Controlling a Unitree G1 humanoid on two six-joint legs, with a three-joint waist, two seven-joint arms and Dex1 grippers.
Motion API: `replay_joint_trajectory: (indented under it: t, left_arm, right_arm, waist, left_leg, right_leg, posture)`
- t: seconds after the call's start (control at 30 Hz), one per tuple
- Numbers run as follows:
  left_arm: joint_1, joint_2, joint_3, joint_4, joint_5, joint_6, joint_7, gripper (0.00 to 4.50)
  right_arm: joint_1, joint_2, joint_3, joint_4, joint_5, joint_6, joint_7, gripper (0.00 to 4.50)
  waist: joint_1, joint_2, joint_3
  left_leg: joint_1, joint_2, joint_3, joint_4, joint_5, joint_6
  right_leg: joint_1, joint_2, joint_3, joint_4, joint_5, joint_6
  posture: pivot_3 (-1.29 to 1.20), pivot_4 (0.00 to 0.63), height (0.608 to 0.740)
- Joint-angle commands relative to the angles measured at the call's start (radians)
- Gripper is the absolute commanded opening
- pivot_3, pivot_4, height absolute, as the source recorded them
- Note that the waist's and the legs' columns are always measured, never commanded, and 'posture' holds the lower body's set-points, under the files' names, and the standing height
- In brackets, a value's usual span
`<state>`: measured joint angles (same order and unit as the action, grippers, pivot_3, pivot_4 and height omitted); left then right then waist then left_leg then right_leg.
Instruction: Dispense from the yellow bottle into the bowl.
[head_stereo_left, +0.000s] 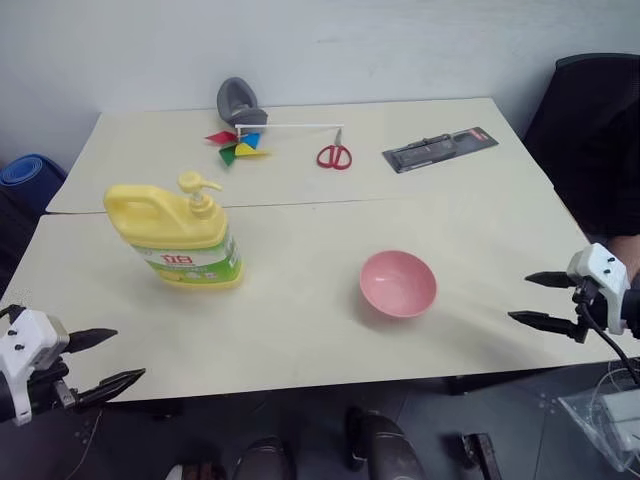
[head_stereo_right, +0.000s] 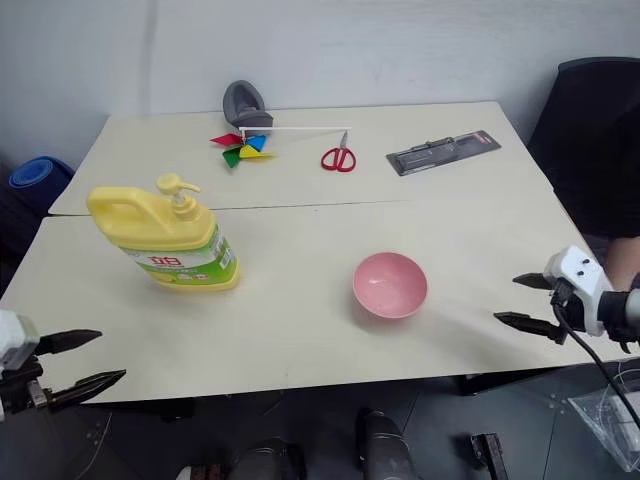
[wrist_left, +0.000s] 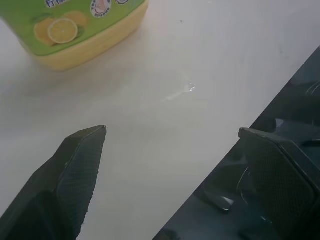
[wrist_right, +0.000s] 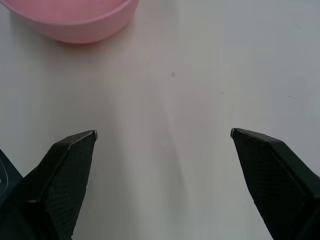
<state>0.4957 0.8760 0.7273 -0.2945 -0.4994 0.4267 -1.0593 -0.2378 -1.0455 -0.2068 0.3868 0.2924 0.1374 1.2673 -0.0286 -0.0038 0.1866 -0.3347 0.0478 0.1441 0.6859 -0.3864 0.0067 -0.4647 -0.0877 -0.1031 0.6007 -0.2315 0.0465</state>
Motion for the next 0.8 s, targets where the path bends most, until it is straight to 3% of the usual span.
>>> replay_joint_trajectory:
  t: [0.03,0.3,0.53,0.67,0.8]
  left_arm:
    - [0.007,-0.007,0.008,-0.019,-0.005,-0.002,-0.004,4.50]
    - [-0.042,-0.028,-0.022,-0.009,-0.029,0.022,0.017,4.50]
    - [-0.142,0.040,-0.082,-0.148,-0.147,0.105,-0.044,4.50]
    - [-0.329,0.151,-0.166,-0.264,-0.299,0.230,-0.030,4.50]
    - [-0.539,0.209,-0.272,-0.279,-0.405,0.316,-0.006,4.50]
  right_arm:
    - [0.014,-0.003,-0.047,-0.037,0.026,0.009,-0.012,4.47]
    - [0.042,0.021,-0.075,-0.111,0.031,0.015,-0.108,4.47]
    - [0.170,0.015,-0.099,-0.522,0.163,0.228,-0.116,4.47]
    - [0.130,0.067,0.003,-0.706,0.174,0.374,-0.230,4.47]
    - [0.024,0.171,0.156,-0.760,0.108,0.469,-0.367,4.47]
  waist:
    - [0.000,0.000,0.000]
    - [0.001,-0.001,0.000]
    - [0.003,-0.001,-0.001]
    - [0.003,-0.004,-0.002]
    - [0.000,-0.007,-0.004]
  left_leg:
    - [0.000,0.000,0.000,0.000,0.000,0.000]
    - [0.001,0.000,0.001,0.000,0.001,-0.001]
    - [0.001,0.001,0.000,0.000,0.001,-0.002]
    - [0.002,0.001,0.001,0.000,0.002,-0.003]
    - [0.003,0.001,0.001,0.000,0.004,-0.006]
  right_leg:
    - [0.000,0.000,0.000,0.000,0.000,0.000]
    - [0.000,0.002,0.001,0.001,0.000,0.000]
    - [0.000,0.003,0.002,0.002,0.000,0.000]
    - [0.001,0.003,0.003,0.004,0.000,0.000]
    - [0.000,0.006,0.005,0.006,0.002,-0.003]
  posture:
    - [0.00,0.150,0.740]
    - [0.00,0.150,0.740]
    - [0.00,0.150,0.740]
    - [0.00,0.150,0.740]
    - [0.00,0.150,0.740]
